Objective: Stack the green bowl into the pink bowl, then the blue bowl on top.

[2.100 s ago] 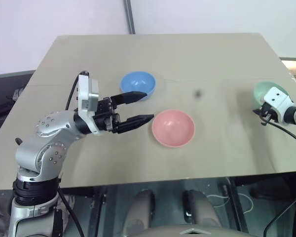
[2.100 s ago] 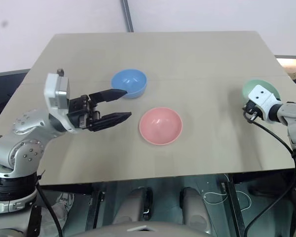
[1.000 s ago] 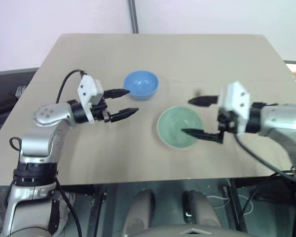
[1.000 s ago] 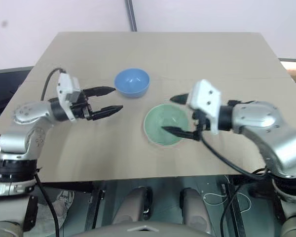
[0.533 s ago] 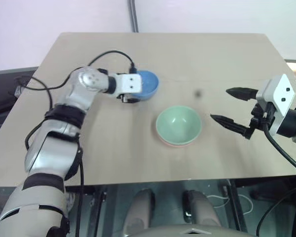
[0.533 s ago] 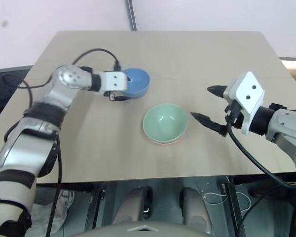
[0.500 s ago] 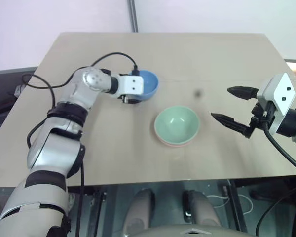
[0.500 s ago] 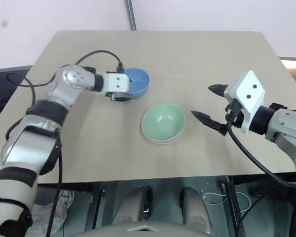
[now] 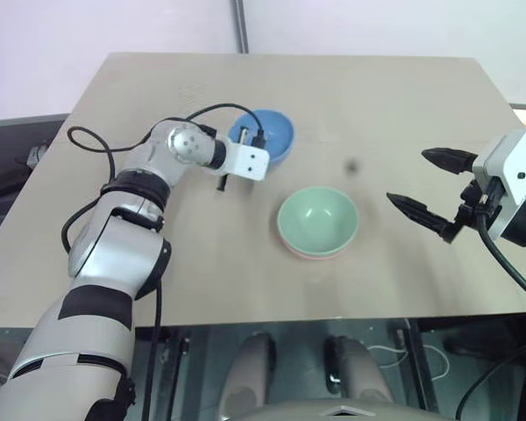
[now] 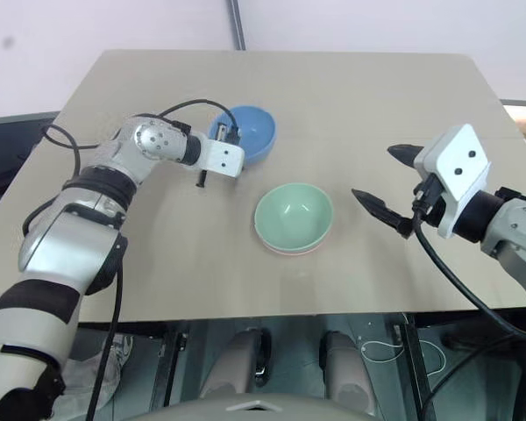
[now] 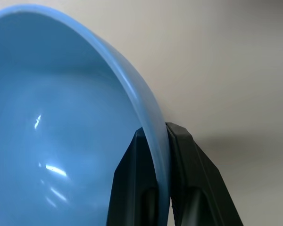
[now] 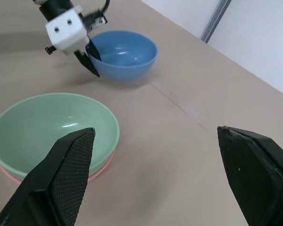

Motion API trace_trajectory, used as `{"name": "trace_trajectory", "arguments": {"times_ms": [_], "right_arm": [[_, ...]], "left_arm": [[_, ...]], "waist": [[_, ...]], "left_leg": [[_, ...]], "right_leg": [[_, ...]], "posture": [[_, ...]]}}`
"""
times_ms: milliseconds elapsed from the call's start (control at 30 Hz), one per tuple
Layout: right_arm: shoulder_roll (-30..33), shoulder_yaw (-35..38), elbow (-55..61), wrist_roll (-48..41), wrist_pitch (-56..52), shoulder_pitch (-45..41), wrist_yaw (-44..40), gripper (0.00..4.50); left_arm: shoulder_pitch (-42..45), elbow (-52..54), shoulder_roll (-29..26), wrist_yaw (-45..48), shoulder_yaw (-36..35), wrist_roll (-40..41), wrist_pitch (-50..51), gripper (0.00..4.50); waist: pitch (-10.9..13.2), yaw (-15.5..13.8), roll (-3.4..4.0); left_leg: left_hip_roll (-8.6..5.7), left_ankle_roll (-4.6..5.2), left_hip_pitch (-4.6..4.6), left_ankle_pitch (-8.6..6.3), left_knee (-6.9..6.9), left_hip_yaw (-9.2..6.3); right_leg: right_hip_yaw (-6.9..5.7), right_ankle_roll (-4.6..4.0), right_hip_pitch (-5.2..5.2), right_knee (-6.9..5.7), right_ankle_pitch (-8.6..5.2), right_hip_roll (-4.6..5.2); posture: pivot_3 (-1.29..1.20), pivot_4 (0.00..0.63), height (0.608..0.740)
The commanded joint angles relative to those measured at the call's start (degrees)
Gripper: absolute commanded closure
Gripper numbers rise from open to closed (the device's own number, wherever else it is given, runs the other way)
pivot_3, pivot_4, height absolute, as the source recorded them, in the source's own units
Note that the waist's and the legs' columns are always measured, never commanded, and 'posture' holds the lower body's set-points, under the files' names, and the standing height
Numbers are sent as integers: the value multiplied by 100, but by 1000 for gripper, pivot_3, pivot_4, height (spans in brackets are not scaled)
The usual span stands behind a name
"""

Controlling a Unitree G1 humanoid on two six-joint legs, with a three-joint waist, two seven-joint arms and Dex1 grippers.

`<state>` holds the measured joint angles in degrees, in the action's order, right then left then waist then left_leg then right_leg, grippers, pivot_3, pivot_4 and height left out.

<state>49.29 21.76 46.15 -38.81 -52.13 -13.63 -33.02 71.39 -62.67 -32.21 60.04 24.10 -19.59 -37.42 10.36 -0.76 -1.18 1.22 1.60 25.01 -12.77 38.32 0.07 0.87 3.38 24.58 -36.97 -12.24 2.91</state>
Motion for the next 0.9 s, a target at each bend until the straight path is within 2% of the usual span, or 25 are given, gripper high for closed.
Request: {"name": "trace_trajectory", "arguments": {"times_ms": [33,167,333,367,400,500,533,767,900], "right_arm": [[136,493,60,38,124,109,70,0],[239,818,112,62,123,399,43,0],[270,979,180,70,139,590,111,0],[263,973,193,66,143,603,133,0],[247,973,224,48,135,617,167,0],[193,1011,313,43,116,744,226,0],[175,1016,312,60,124,781,234,0],[128,891,183,157,332,988,276,0],[178,802,15,244,489,1021,181,0]], "left_arm": [[40,1500,-1,1288,-603,1452,301,4461],[-424,3348,-136,2471,-692,2596,1291,4461],[-1159,4919,-236,2982,-498,3121,2220,4461],[-1258,5042,-255,3052,-456,3130,2301,4461],[-1392,5172,-291,3135,-426,3131,2339,3818],[-1625,5337,-354,3126,-492,3125,2316,3378],[-1634,5318,-371,3083,-528,3128,2371,2890],[-2030,5417,-548,2684,-836,3076,2657,2890],[-2112,5724,-690,2463,-1081,3273,3363,2890]], "waist": [[0,-6,0],[-1,7,2],[-3,67,5],[-2,101,4],[-2,103,4],[-2,113,4],[-2,123,5],[-2,128,5],[-2,122,4]], "left_leg": [[0,0,1,0,1,1],[-1,0,0,0,0,4],[1,0,-22,0,-1,15],[1,1,-25,0,1,15],[2,1,-35,1,11,14],[2,2,-37,2,18,14],[2,2,-36,2,25,13],[4,2,-36,2,33,18],[4,2,-34,2,34,17]], "right_leg": [[1,1,0,0,0,1],[6,0,0,-2,2,4],[21,0,-3,-19,1,-2],[21,0,-3,-28,0,-4],[23,6,-4,-52,-5,-7],[24,9,-4,-62,-13,-7],[24,3,-4,-68,-18,-8],[31,13,-5,-71,-10,-9],[31,14,-4,-71,-10,-9]], "posture": [[0,150,740],[0,150,740],[0,150,740],[0,150,740],[0,150,740],[0,150,740],[0,150,740],[0,150,740],[0,150,740]]}}
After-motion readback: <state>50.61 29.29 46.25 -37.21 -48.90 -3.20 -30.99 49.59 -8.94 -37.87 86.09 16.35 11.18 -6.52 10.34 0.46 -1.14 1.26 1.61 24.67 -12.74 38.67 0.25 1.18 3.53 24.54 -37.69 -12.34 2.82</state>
